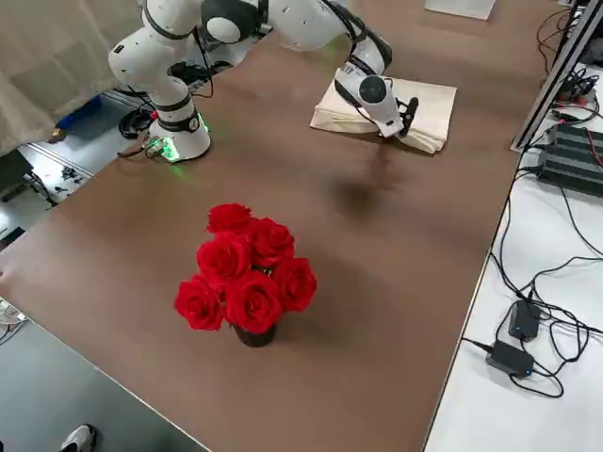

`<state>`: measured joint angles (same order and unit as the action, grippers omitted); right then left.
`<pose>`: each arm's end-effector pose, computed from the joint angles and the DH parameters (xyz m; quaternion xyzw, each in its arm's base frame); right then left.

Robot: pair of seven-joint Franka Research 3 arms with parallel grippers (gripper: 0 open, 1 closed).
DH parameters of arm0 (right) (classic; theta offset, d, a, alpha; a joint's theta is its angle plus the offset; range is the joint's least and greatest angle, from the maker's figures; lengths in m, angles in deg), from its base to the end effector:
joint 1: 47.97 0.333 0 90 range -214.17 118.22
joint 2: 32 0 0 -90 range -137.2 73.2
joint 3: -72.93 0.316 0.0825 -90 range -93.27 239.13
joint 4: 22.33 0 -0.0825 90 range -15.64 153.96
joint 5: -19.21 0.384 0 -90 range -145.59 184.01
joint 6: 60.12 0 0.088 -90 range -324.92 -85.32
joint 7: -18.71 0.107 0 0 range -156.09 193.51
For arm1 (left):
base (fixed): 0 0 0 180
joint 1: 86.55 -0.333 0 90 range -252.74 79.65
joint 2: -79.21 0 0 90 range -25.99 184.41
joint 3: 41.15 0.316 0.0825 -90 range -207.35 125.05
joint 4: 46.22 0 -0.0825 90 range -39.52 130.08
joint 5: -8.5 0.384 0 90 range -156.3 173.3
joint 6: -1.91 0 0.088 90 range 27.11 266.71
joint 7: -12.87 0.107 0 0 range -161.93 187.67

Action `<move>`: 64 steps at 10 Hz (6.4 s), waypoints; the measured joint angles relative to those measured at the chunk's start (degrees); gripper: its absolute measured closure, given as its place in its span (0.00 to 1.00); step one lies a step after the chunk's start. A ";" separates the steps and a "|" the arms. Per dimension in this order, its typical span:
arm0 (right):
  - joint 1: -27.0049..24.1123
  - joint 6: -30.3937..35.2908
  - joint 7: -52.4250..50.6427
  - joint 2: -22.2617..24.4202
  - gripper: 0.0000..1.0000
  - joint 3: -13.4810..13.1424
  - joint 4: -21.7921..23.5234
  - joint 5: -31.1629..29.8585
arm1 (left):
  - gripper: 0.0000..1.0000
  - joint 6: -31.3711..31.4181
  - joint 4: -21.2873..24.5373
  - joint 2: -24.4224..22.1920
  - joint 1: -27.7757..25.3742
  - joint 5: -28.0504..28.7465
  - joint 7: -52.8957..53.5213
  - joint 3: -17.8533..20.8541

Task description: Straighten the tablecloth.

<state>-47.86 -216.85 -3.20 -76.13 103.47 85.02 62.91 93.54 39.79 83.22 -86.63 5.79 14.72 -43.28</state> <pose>0.5716 0.2876 0.1501 -0.9406 -0.0246 -0.0131 0.3385 0.5789 -0.0249 0.6205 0.9990 -0.0336 0.0140 0.0250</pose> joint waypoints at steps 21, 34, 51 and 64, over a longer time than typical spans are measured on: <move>-41.90 23.51 -32.76 8.14 0.94 -0.89 9.87 -0.06 | 0.00 0.00 -0.10 0.02 -0.06 0.00 0.02 0.10; -42.16 30.56 -25.36 10.96 0.06 -1.14 4.97 -20.25 | 0.00 0.00 -0.12 0.02 -0.06 0.00 0.03 0.10; -41.76 29.70 -21.24 6.18 0.19 -0.74 6.80 -16.53 | 0.00 0.00 -0.12 0.02 -0.07 0.00 0.03 0.10; -41.68 31.35 -18.59 7.50 0.22 -0.85 5.21 -15.96 | 0.00 0.00 -0.12 0.02 -0.07 0.00 0.03 0.10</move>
<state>-89.55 -185.51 -21.79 -68.63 102.62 90.23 46.95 93.54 39.67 83.24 -86.70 5.79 14.75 -43.17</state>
